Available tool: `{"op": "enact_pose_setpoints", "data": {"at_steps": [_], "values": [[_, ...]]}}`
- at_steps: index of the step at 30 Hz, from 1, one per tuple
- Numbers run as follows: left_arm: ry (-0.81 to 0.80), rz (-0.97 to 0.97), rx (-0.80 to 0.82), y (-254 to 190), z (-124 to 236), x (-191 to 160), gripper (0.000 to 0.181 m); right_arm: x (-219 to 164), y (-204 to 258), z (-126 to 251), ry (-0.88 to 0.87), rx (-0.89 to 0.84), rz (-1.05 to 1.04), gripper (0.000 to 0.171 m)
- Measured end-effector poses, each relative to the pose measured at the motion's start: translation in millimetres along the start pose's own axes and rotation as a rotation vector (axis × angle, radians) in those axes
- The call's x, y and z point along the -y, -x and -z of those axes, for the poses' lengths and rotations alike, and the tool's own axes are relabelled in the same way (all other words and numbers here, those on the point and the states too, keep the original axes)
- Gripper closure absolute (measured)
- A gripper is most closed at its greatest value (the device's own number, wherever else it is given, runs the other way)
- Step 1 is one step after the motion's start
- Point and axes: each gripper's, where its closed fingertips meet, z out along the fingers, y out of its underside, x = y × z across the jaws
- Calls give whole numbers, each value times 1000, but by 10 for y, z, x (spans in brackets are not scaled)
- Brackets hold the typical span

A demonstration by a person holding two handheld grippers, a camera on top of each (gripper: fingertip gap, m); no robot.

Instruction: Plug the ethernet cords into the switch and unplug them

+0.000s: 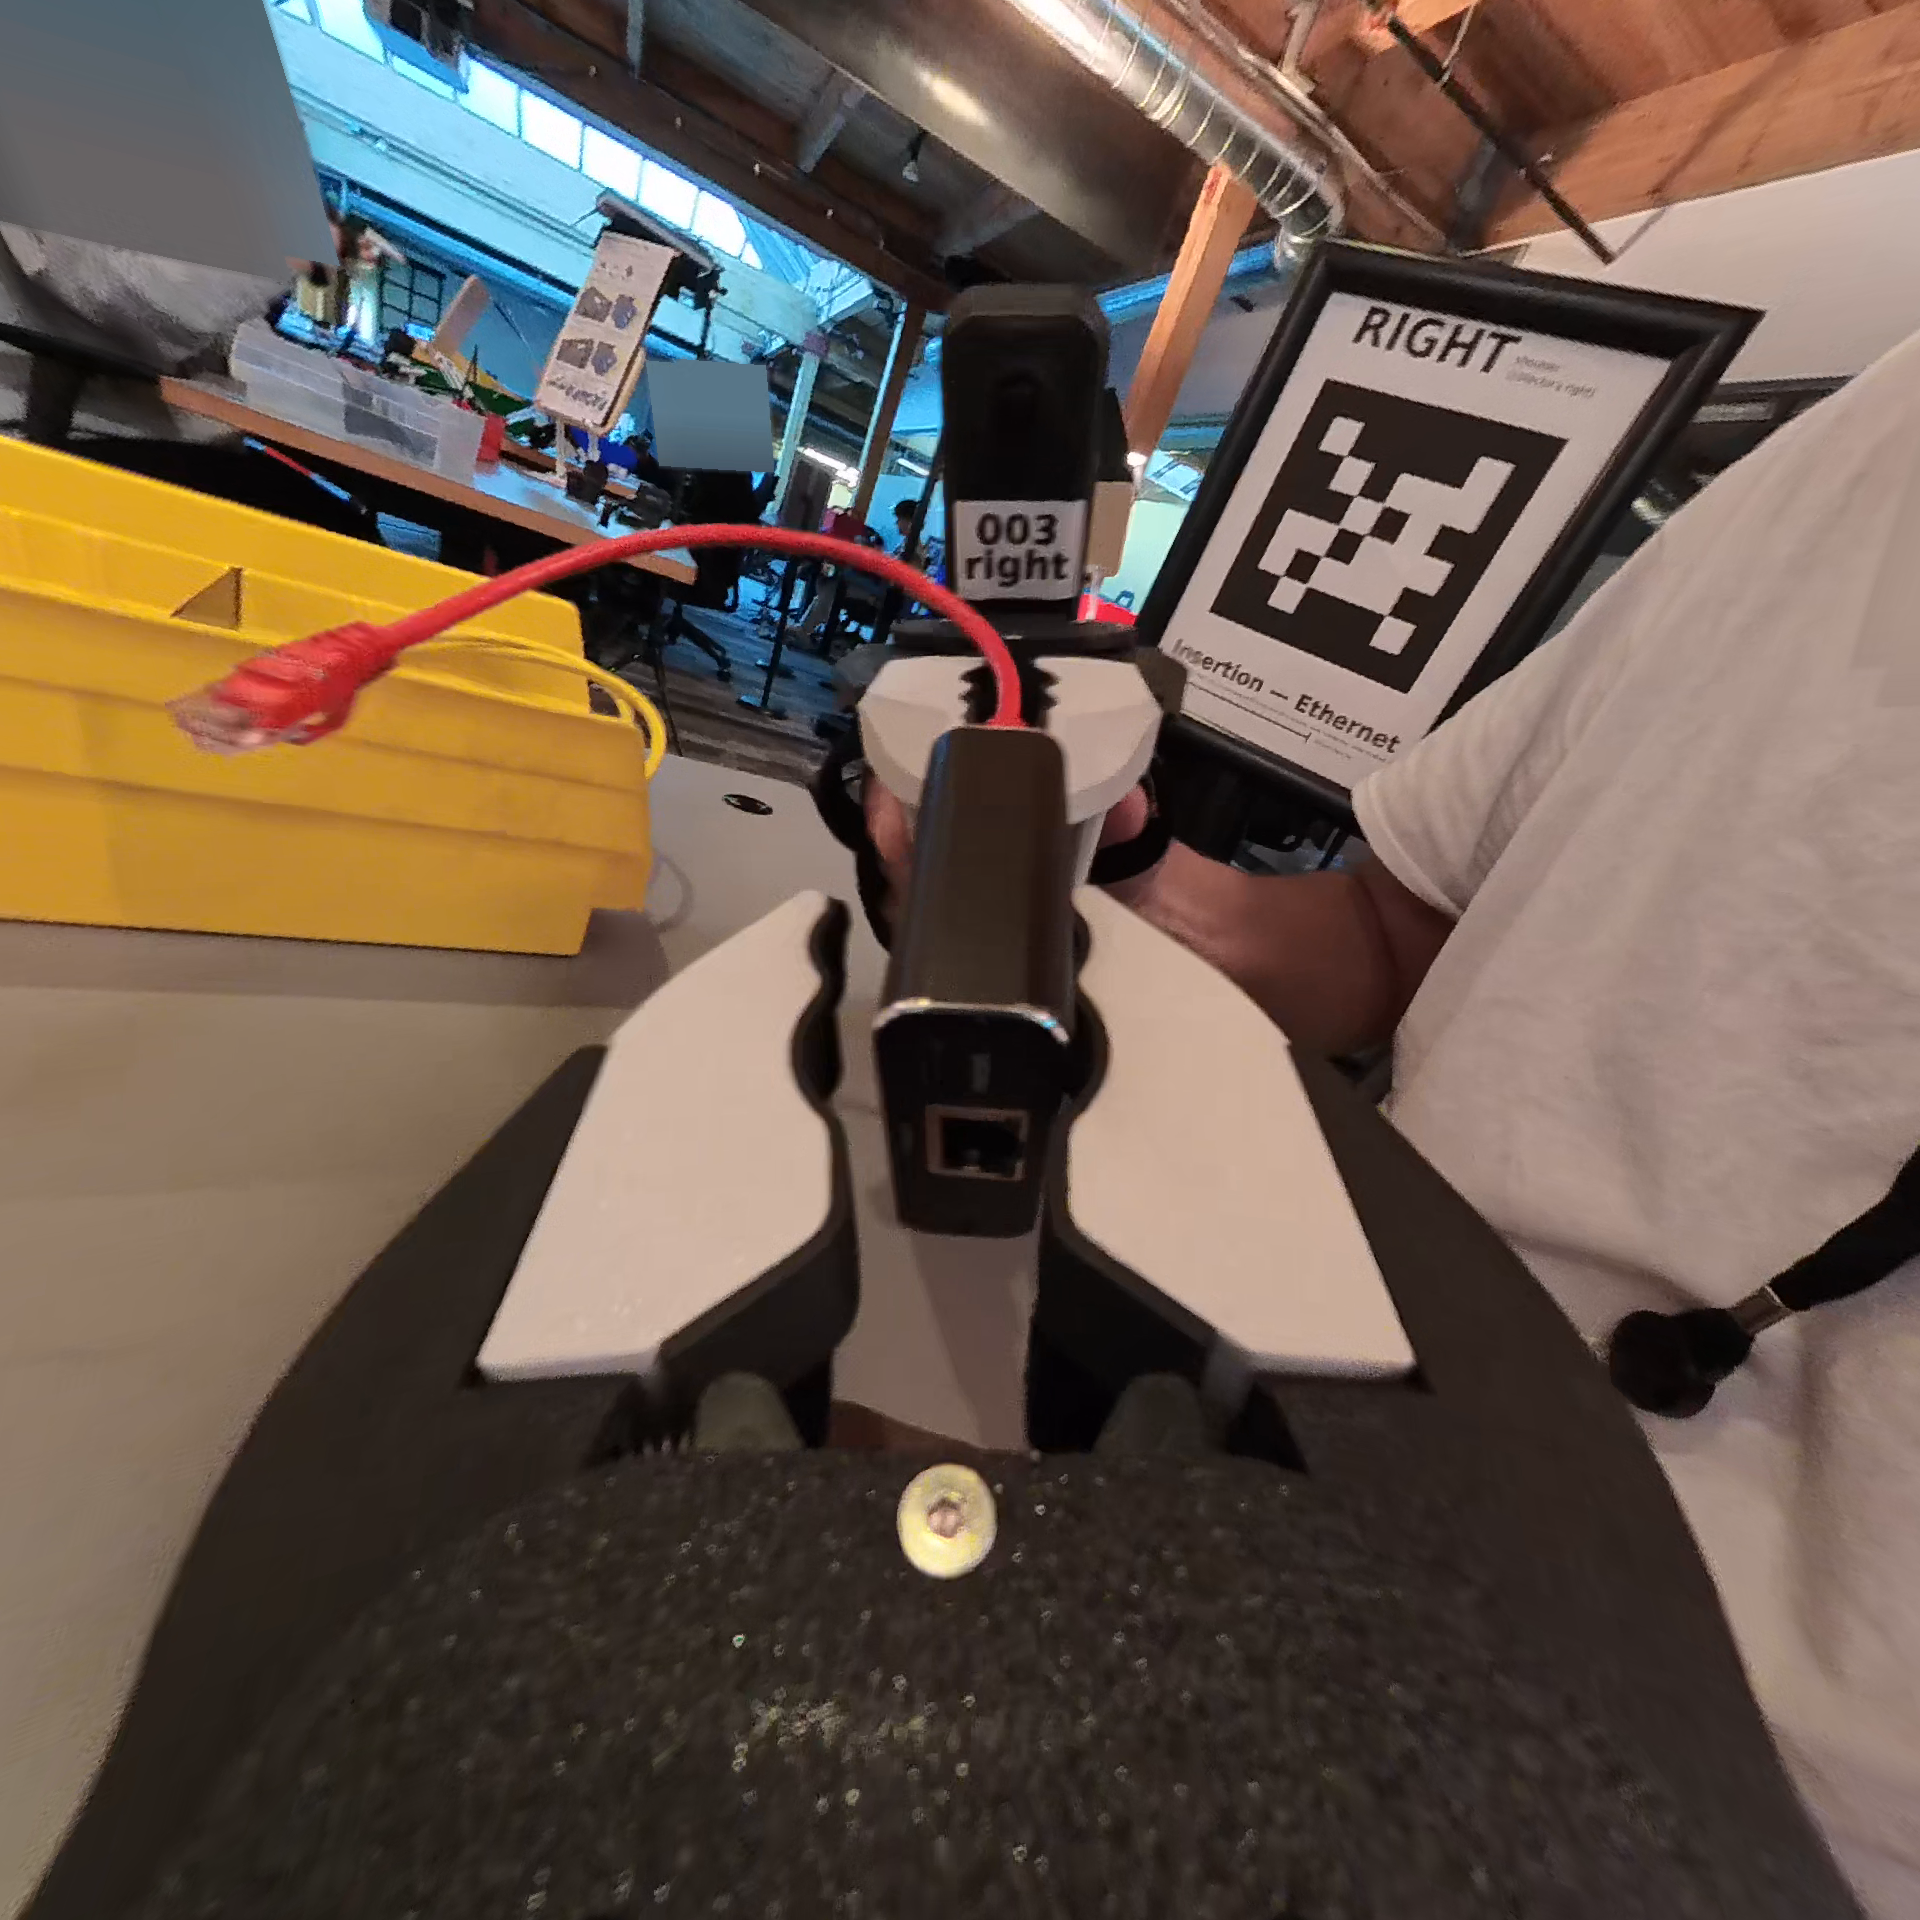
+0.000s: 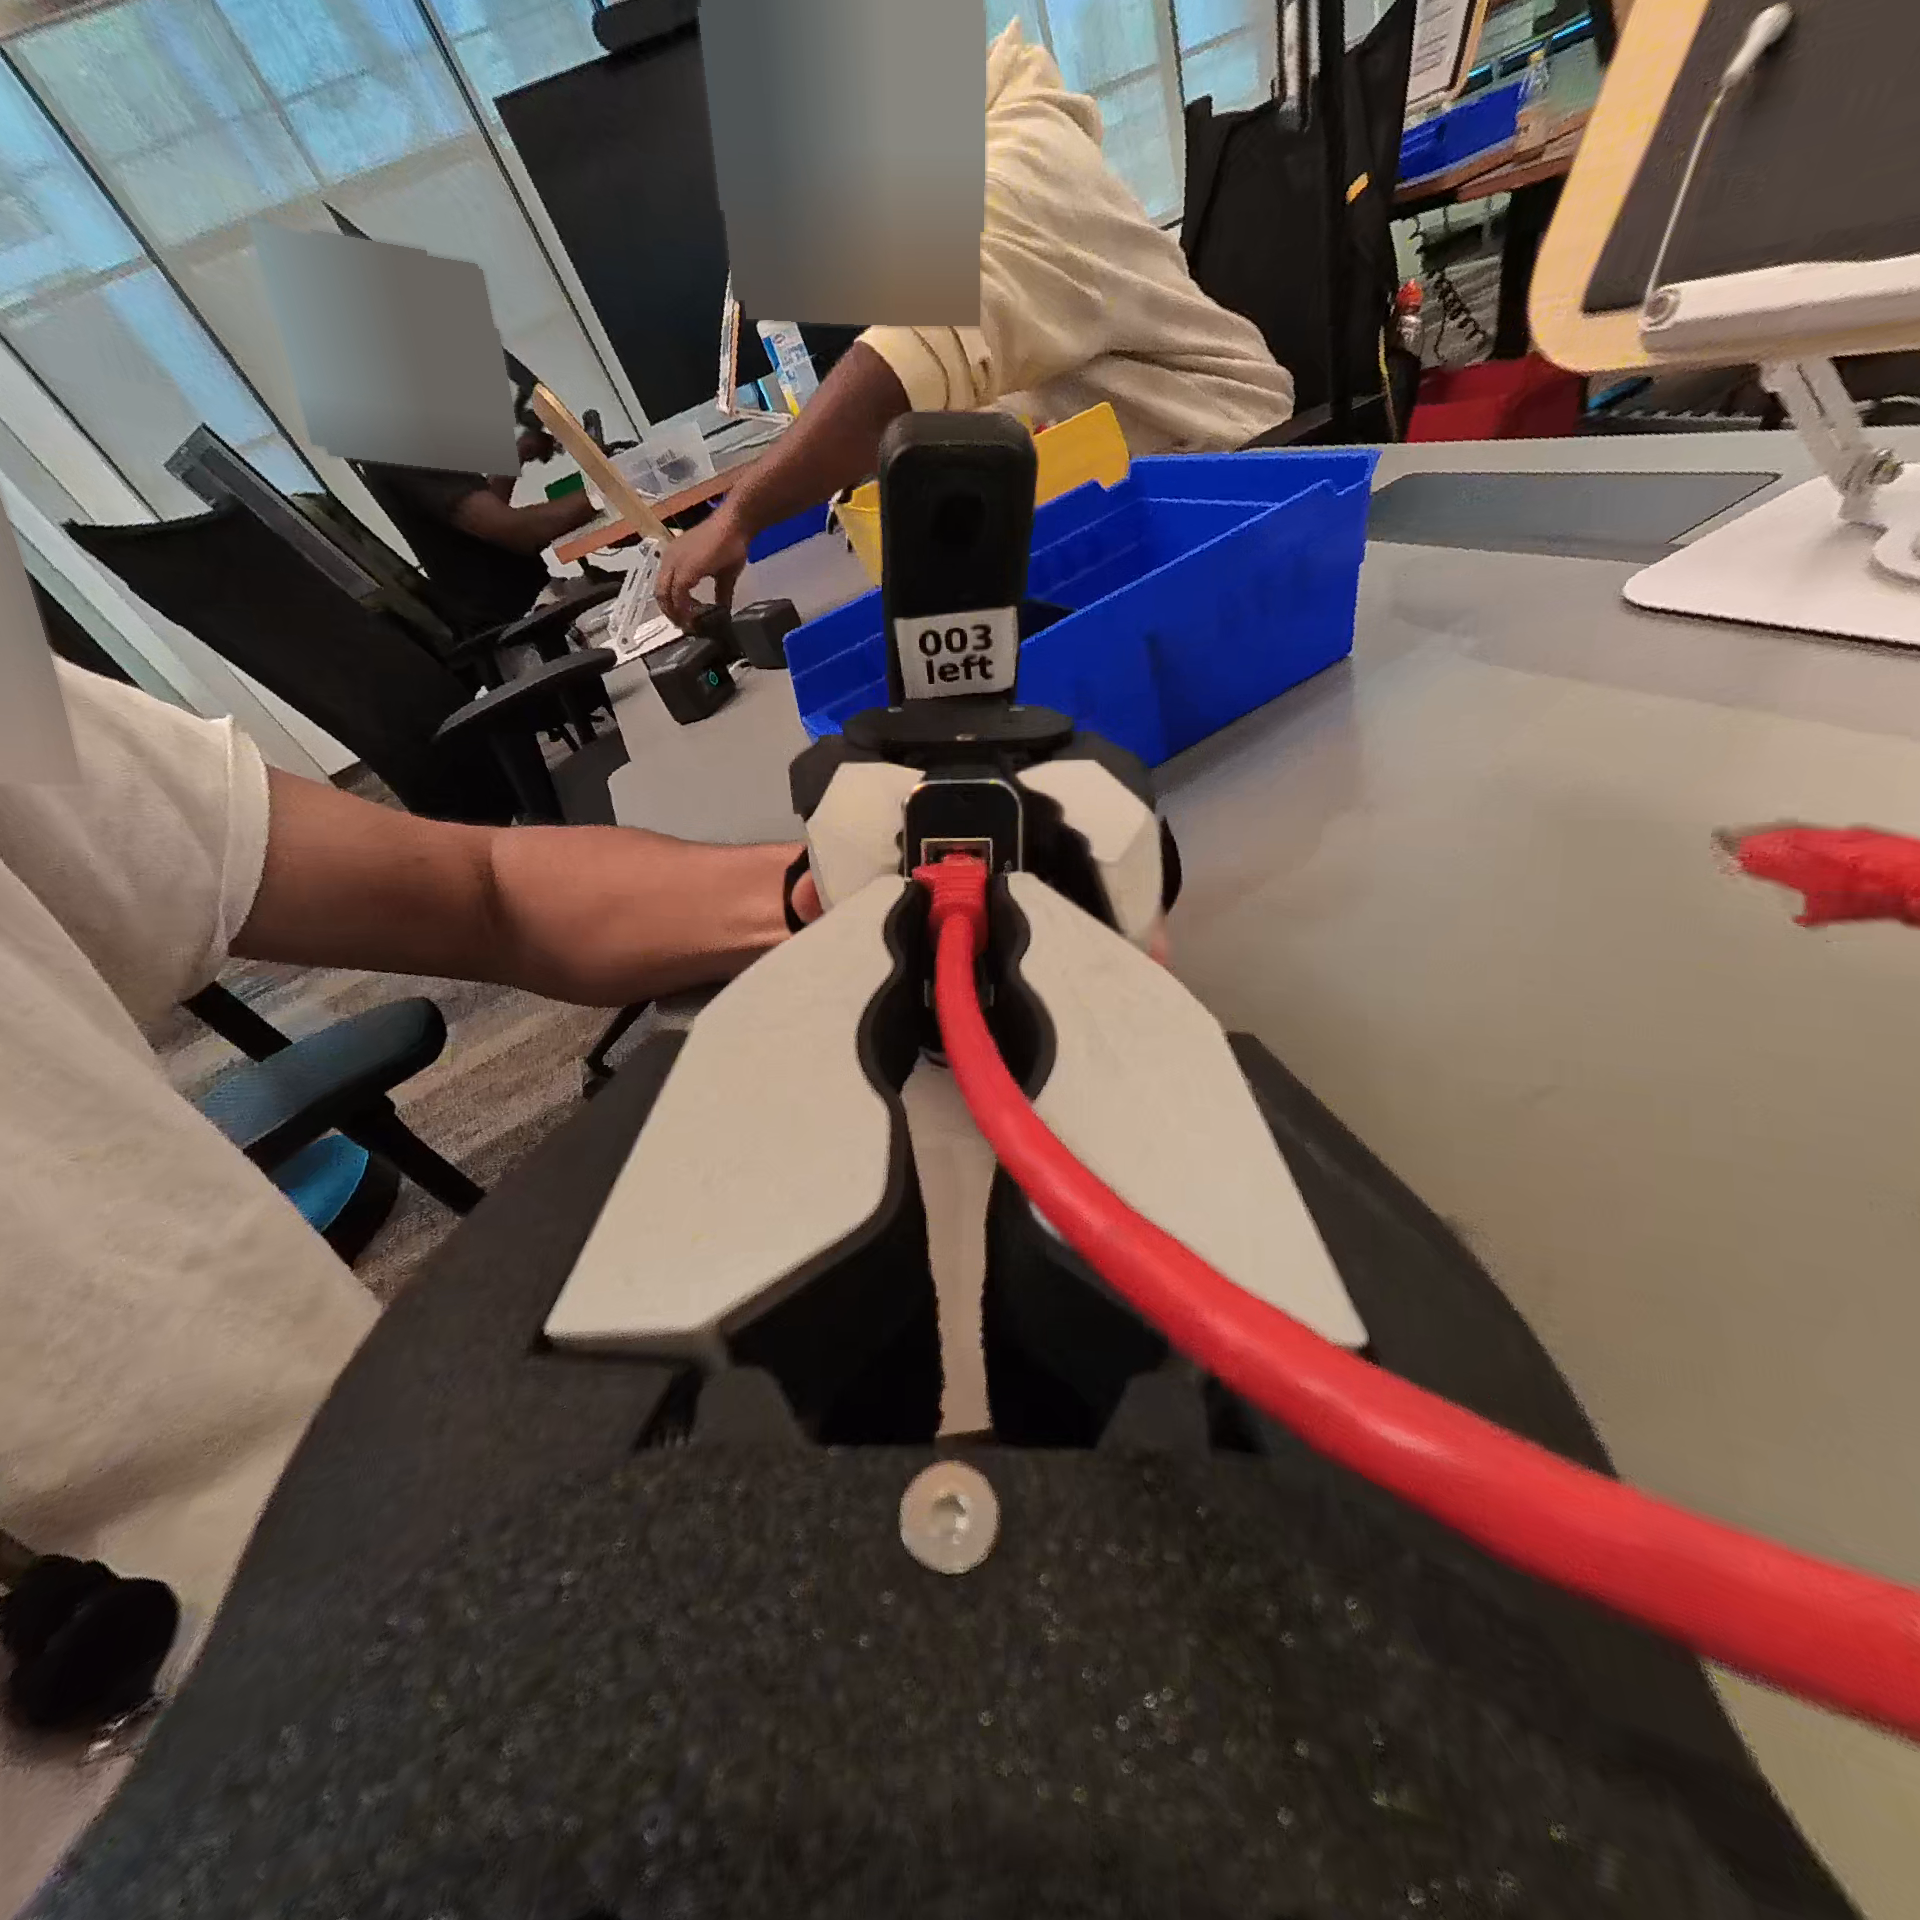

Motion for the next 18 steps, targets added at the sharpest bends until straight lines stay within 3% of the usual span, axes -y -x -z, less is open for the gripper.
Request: {"op": "enact_pose_setpoints", "data": {"at_steps": [1,8,11,15,18], "values": [[-1,-8,-21,-35,1,2,154,-6,-11,-3,0,-5,-4,161],[5,42,-63,-36,41,-25,154,-8,-57,71,5,-34,4,160],[-114,61,-18,128,300,224,154,294,-346,673,-108,-136,-4,161],[38,14,-9,63,39,-60,155,255,-224,760,2,-154,88,160],[69,4,9,78,22,-113,155,464,-157,919,-19,-122,80,160]]}}
